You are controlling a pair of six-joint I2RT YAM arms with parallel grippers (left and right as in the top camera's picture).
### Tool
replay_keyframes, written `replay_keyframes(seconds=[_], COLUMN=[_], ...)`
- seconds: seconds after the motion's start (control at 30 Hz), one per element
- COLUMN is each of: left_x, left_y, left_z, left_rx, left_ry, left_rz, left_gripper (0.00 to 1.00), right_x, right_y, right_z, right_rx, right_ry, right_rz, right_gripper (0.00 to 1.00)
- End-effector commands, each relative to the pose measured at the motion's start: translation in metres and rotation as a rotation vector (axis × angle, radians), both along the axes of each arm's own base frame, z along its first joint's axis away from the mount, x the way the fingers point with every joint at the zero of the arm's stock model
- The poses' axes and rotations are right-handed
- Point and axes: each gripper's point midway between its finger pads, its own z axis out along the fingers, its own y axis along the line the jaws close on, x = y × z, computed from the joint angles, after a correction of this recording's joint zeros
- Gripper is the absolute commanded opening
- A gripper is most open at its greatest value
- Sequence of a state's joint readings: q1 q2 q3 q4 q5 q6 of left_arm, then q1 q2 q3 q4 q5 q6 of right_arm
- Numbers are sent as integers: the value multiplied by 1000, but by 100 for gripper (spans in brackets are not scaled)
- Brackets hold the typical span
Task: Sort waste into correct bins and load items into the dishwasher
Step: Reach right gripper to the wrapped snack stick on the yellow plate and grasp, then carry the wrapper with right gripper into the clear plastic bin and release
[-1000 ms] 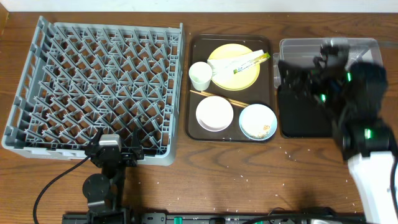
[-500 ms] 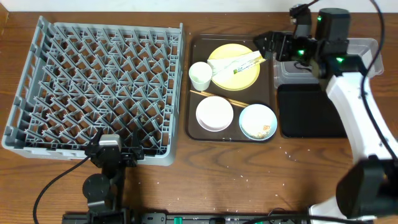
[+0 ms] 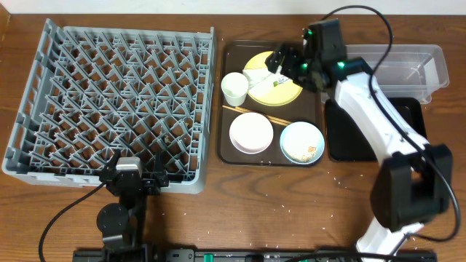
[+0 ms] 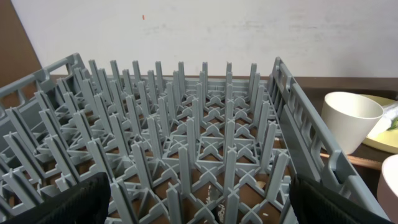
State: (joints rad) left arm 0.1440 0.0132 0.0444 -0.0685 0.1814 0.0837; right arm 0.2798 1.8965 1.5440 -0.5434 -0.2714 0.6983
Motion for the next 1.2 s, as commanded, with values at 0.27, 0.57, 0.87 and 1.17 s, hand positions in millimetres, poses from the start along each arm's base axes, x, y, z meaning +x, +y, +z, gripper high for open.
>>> replay_keyframes(seconds=[0.27,0.57,0.87,1.17], left_x=[0,0,0,0], left_y=[0,0,0,0], left_z=[-16,-16,-16,-16], left_rx=[6,6,6,6], left_ry=[37,37,37,37], left_rz=[-6,-6,-6,-6], left_gripper=[93,92,92,93], right_x=[49,51,47,42], right_y=[-10,-9,-15,-17], right_z=[-48,-92,-128,-153], right_rx=[-189,-261,-329,-358], right_ry=[168,206,252,292], right_rz=[-229,-284,-293,-289], right_gripper=[99,98,76,20])
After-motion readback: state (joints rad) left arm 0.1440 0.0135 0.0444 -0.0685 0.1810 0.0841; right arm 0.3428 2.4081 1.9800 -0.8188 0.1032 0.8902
